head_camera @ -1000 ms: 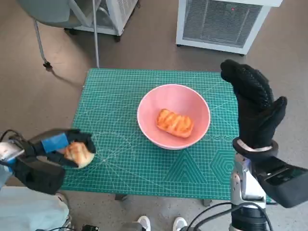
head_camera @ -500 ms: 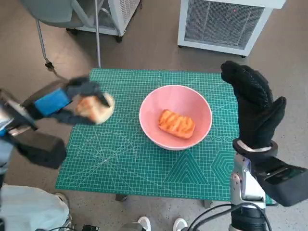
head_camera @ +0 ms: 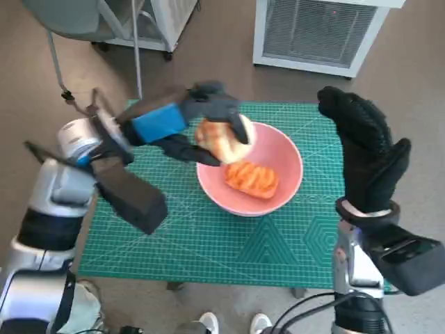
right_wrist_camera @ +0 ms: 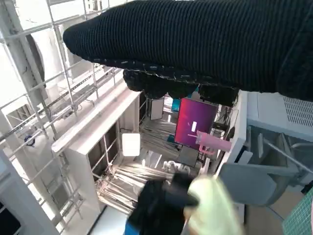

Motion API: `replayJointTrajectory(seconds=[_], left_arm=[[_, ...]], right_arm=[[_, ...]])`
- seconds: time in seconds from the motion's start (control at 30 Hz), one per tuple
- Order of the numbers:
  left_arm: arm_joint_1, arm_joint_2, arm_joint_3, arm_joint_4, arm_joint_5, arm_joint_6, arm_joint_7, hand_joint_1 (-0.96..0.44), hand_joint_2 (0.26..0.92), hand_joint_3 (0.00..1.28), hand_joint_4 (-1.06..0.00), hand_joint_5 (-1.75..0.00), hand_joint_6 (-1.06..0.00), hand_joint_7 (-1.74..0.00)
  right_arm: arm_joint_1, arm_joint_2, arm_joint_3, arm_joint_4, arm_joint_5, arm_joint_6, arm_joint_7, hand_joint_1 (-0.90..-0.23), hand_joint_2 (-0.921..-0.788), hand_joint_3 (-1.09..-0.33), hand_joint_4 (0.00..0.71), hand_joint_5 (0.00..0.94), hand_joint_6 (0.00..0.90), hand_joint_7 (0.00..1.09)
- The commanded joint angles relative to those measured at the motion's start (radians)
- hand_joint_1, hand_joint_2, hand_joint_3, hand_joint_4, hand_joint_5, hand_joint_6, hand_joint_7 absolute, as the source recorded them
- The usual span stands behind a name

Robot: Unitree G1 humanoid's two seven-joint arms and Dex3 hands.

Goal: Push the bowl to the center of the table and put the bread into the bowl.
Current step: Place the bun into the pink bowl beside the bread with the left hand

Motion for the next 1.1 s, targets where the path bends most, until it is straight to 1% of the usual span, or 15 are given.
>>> replayJointTrajectory(seconds=[0.03, 0.3, 0.37, 0.47, 0.53, 0.57, 0.6, 0.63, 0.67, 0.7, 0.73, 0.77, 0.83, 0.9, 1.1], left_arm=[[-0.066, -0.059, -0.054, 0.106, 0.049, -0.026, 0.018, 0.00, 0.920, 0.11, -0.60, -1.19, -0.63, -1.24], [-0.124, -0.118, -0.132, 0.260, 0.151, -0.063, 0.071, 0.00, 0.920, 0.10, -0.61, -1.19, -0.64, -1.22], [-0.130, -0.130, -0.143, 0.285, 0.161, -0.048, 0.065, 0.00, 0.920, 0.10, -0.61, -1.18, -0.63, -1.23], [-0.121, -0.150, -0.145, 0.285, 0.144, 0.029, 0.002, 0.00, 0.920, 0.13, -0.59, -1.21, -0.58, -1.27], [-0.106, -0.162, -0.138, 0.266, 0.120, 0.096, -0.051, 0.00, 0.921, 0.16, -0.55, -1.27, -0.54, -1.30], [-0.099, -0.166, -0.134, 0.255, 0.110, 0.126, -0.073, 0.13, 0.853, 0.31, -0.54, -1.35, -0.48, -0.99], [-0.090, -0.172, -0.129, 0.242, 0.095, 0.163, -0.101, 0.19, 0.801, 0.41, -0.53, -1.40, -0.48, -0.84], [-0.084, -0.177, -0.125, 0.232, 0.086, 0.190, -0.120, 0.24, 0.844, 0.35, -0.52, -1.41, -0.47, -0.62], [-0.075, -0.179, -0.121, 0.217, 0.075, 0.219, -0.139, 0.28, 0.872, 0.31, -0.51, -1.41, -0.45, -0.48], [-0.068, -0.180, -0.117, 0.204, 0.069, 0.240, -0.153, 0.23, 0.858, 0.28, -0.44, -1.22, -0.45, -0.43], [-0.057, -0.180, -0.113, 0.187, 0.061, 0.257, -0.162, 0.14, 0.845, 0.22, -0.40, -0.84, -0.44, -0.33], [-0.049, -0.179, -0.111, 0.173, 0.056, 0.271, -0.169, 0.08, 0.837, 0.18, -0.38, -0.56, -0.45, -0.26], [-0.031, -0.175, -0.105, 0.148, 0.044, 0.287, -0.178, 0.02, 0.829, 0.13, -0.36, -0.30, -0.45, -0.19], [-0.015, -0.171, -0.093, 0.130, 0.016, 0.292, -0.193, -0.04, 0.825, 0.10, -0.34, -0.13, -0.44, -0.14], [0.030, -0.174, -0.029, 0.100, -0.119, 0.308, -0.245, -0.14, 0.828, 0.08, -0.27, -0.01, -0.40, -0.09]], right_arm=[[0.034, -0.007, 0.001, -0.010, -0.010, 0.002, 0.004, -0.468, -0.921, -0.626, 0.364, 0.033, -0.001, 0.79], [0.049, -0.015, -0.007, -0.022, -0.016, -0.010, -0.001, -0.463, -0.921, -0.632, 0.361, 0.032, -0.001, 0.77], [0.053, -0.015, -0.007, -0.024, -0.019, -0.013, -0.004, -0.465, -0.921, -0.634, 0.361, 0.033, -0.001, 0.76], [0.055, -0.017, -0.009, -0.028, -0.022, -0.014, -0.008, -0.466, -0.921, -0.635, 0.361, 0.033, -0.001, 0.75], [0.057, -0.017, -0.010, -0.031, -0.026, -0.015, -0.012, -0.466, -0.921, -0.636, 0.361, 0.034, -0.001, 0.74], [0.057, -0.016, -0.010, -0.032, -0.027, -0.015, -0.014, -0.466, -0.921, -0.637, 0.362, 0.034, -0.001, 0.74], [0.056, -0.016, -0.011, -0.033, -0.028, -0.014, -0.016, -0.465, -0.921, -0.637, 0.362, 0.034, -0.001, 0.74], [0.056, -0.016, -0.011, -0.034, -0.028, -0.014, -0.017, -0.463, -0.921, -0.637, 0.362, 0.035, -0.001, 0.74], [0.055, -0.015, -0.013, -0.033, -0.030, -0.013, -0.020, -0.461, -0.921, -0.638, 0.362, 0.035, -0.001, 0.74], [0.054, -0.015, -0.013, -0.033, -0.030, -0.013, -0.021, -0.461, -0.921, -0.638, 0.362, 0.035, -0.001, 0.74], [0.053, -0.014, -0.014, -0.032, -0.031, -0.013, -0.024, -0.460, -0.921, -0.637, 0.363, 0.035, -0.001, 0.74], [0.052, -0.013, -0.015, -0.032, -0.031, -0.013, -0.025, -0.460, -0.921, -0.637, 0.363, 0.035, -0.001, 0.74], [0.050, -0.011, -0.014, -0.034, -0.035, -0.011, -0.030, -0.459, -0.921, -0.637, 0.363, 0.036, -0.001, 0.74], [0.047, -0.009, -0.013, -0.035, -0.037, -0.008, -0.035, -0.459, -0.921, -0.636, 0.363, 0.036, -0.001, 0.74], [0.033, -0.006, -0.011, -0.026, -0.032, -0.003, -0.043, -0.461, -0.921, -0.633, 0.364, 0.036, -0.001, 0.74]])
